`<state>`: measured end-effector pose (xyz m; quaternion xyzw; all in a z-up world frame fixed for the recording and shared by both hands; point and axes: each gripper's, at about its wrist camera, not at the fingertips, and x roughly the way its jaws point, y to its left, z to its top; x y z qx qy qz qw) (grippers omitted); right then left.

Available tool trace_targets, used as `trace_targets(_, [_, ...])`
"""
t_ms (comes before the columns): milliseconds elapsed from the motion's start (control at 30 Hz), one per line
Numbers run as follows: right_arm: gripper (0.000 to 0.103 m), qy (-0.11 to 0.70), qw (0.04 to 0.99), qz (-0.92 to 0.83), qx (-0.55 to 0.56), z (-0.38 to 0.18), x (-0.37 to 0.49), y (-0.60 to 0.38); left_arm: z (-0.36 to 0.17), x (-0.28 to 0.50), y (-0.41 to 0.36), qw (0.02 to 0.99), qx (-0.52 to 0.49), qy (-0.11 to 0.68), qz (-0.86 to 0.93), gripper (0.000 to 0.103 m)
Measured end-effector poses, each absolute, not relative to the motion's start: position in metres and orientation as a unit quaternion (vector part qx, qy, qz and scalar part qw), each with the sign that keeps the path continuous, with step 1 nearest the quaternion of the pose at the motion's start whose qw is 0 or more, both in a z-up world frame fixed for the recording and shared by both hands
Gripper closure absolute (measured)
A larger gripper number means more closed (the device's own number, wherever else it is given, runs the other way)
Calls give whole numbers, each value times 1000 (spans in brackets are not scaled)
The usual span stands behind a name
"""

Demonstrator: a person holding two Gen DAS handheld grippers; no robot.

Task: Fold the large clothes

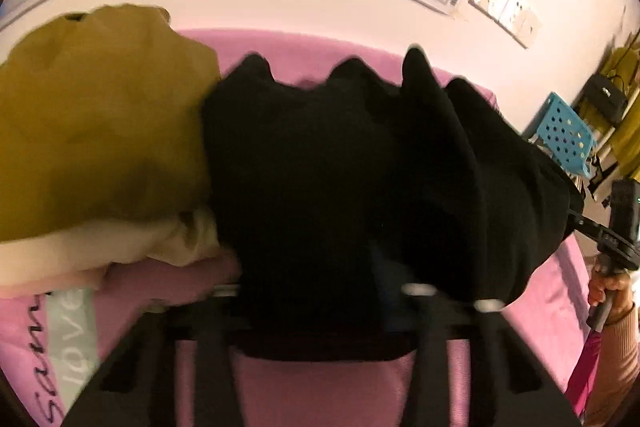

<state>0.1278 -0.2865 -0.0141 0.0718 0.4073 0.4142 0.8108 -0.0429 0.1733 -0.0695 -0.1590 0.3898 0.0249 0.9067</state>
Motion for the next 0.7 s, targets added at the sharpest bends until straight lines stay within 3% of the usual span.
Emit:
trace_targets(200, [86, 321, 839, 426, 106, 63, 88, -333, -41, -83, 199, 884, -269, 378, -50, 92])
trace_targets(267, [86, 308, 843, 432, 93, 72, 74, -348, -42, -99, 197, 885, -267, 375, -64, 92])
trace_targets(367, [85, 382, 831, 396, 77, 33, 77, -356, -71, -98, 197, 870, -266, 412, -53, 89])
trace_targets(467, [79, 468, 814, 341, 49, -18, 81, -353, -92, -93, 190, 863, -244, 441, -34, 76])
trace_targets(567, [56, 452, 831, 315, 68, -10, 76, -362, -78, -93, 183, 883, -193, 428, 11, 50])
trace_targets(600, [47, 442, 841, 306, 63, -2, 73, -365, -71, -95, 184, 887, -186, 421, 18, 47])
trace_targets(667, [41, 406, 870, 273, 56, 22, 68, -373, -54, -98, 182, 900, -155, 405, 38, 43])
trace_targets(700, [41, 388, 881, 265, 55, 34, 66, -375, -44, -99, 179, 908, -137, 394, 45, 36])
